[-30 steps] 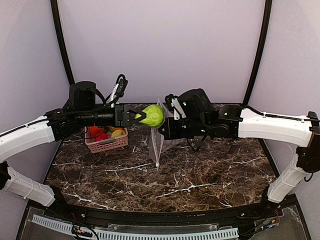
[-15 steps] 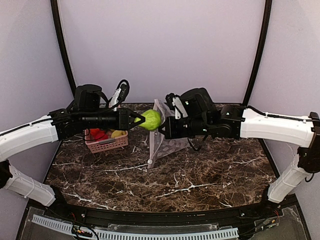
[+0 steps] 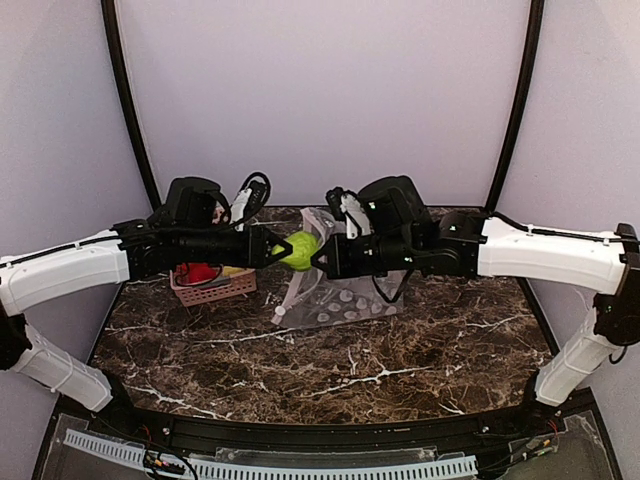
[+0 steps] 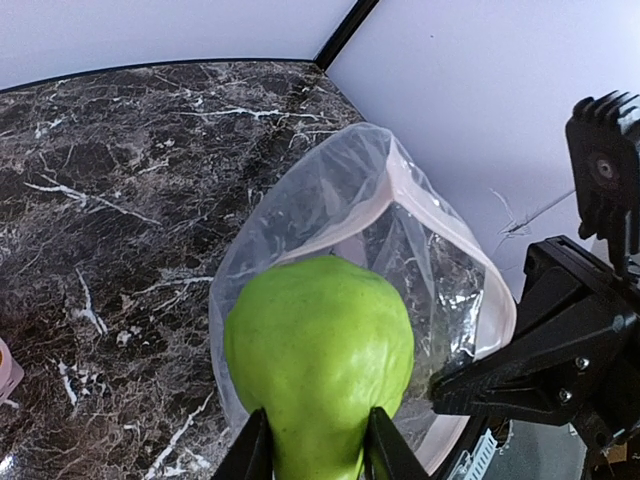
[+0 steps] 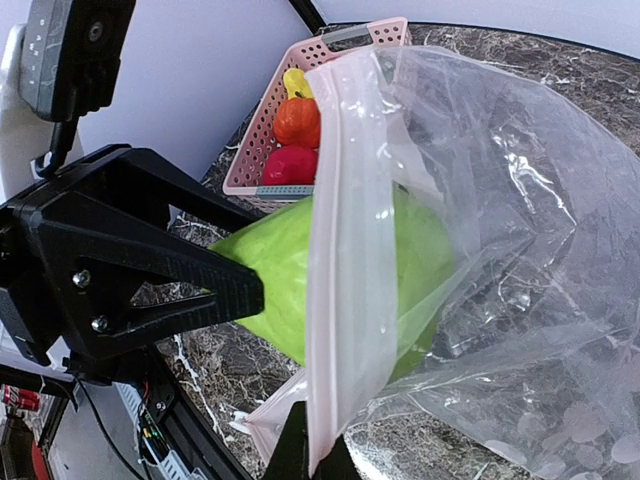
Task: Place the food in the zip-top bag and seal the zipper
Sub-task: Place the fake fruit in the zipper food storage bag.
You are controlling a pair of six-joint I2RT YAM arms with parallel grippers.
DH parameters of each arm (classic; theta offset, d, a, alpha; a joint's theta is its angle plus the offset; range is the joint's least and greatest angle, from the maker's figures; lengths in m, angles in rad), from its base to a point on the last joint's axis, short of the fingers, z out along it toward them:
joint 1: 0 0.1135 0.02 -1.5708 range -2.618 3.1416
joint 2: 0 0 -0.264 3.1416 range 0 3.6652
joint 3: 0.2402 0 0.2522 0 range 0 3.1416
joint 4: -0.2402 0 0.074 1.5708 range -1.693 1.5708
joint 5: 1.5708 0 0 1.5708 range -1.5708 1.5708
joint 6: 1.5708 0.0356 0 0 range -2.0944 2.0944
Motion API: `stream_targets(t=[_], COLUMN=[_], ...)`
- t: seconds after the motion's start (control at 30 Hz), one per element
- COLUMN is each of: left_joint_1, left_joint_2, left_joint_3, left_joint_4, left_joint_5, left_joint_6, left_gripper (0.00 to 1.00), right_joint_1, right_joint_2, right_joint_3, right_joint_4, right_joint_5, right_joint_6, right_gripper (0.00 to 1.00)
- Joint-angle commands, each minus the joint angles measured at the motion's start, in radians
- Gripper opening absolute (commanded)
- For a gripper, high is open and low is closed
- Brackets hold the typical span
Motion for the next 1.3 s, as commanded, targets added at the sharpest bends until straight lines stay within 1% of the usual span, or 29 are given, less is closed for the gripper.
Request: stream_targets(t=[0.0, 0.1, 0.23, 0.37, 0.47, 0.63, 0.9, 1.03, 1.27], left_joint_1=[-0.011, -0.028, -0.041, -0.058, -0.064, -0.067, -0.067, -0.077, -0.099], left_joint_2=[0.021, 0.041, 0.075, 0.101, 0.106, 0.095, 0.09, 0.107, 0.148], left_joint_3=[0.01, 0.021, 0.041, 0.063, 0.071, 0.06, 0.06, 0.065, 0.104], left_joint_4=[-0.023, 0.014, 0.04, 0.005, -0.033, -0.037, -0.032, -0.026, -0.038], left_joint_5=[-0.017, 0.019, 0.106, 0.135, 0.143, 0.207, 0.295, 0.296, 0.217], left_joint_6=[0.004, 0.004, 0.015, 0.054, 0.086, 0.105, 0.117, 0.112, 0.117], left_gripper=[0.13, 0.13, 0.13, 0.13, 0.13, 0.12, 0.12, 0.12, 0.13], right_joint_1=[0.0, 0.0, -0.012, -0.036, -0.061, -0.091, -0.137, -0.139, -0.139], right_joint_2=[0.025, 0.043, 0.058, 0.028, 0.009, -0.02, -0.036, -0.036, -0.032], right_joint_3=[0.026, 0.03, 0.01, -0.049, -0.081, -0.119, -0.122, -0.114, -0.123], right_joint_4=[0.044, 0.045, 0.057, 0.128, 0.148, 0.204, 0.213, 0.233, 0.259], right_joint_5=[-0.036, -0.029, -0.039, -0.081, -0.103, -0.191, -0.258, -0.305, -0.35], right_joint_6=[-0.011, -0.013, 0.0, 0.01, 0.012, -0.047, -0.135, -0.161, -0.169], right_gripper=[0.0, 0.0, 0.0, 0.0, 0.0, 0.0, 0.0, 0.0, 0.0])
